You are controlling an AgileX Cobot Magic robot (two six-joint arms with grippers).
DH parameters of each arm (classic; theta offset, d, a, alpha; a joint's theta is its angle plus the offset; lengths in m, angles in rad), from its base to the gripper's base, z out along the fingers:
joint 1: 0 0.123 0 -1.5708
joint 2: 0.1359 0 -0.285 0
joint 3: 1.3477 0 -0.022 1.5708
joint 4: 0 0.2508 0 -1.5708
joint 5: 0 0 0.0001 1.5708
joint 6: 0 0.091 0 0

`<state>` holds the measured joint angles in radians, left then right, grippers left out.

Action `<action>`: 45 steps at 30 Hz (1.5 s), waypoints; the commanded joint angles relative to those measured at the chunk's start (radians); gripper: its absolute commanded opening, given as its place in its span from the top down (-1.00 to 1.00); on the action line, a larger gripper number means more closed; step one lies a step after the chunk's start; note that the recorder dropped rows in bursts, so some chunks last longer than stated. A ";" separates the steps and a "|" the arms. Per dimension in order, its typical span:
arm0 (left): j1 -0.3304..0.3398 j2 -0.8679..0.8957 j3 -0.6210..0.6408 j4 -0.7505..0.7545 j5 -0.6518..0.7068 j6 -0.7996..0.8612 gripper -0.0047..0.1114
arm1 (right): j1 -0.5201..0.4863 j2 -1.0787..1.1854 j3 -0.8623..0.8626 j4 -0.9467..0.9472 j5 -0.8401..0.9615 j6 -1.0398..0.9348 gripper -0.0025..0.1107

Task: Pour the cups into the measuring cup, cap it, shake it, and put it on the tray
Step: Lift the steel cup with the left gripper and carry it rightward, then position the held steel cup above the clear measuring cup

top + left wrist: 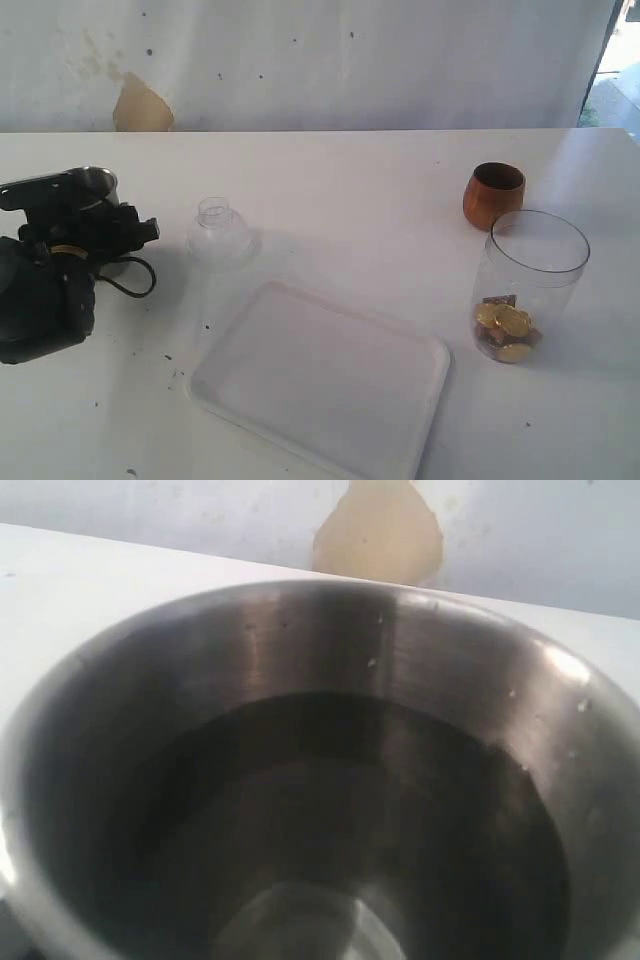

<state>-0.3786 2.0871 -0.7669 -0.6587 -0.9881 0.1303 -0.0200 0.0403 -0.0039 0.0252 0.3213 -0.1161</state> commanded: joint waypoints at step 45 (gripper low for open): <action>-0.452 -0.191 -0.526 0.489 0.621 0.041 0.92 | 0.002 0.004 0.004 0.005 -0.011 -0.004 0.96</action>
<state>-0.8109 1.8782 -1.2426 -0.1780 -0.2990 0.1795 -0.0200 0.0403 -0.0039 0.0252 0.3213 -0.1161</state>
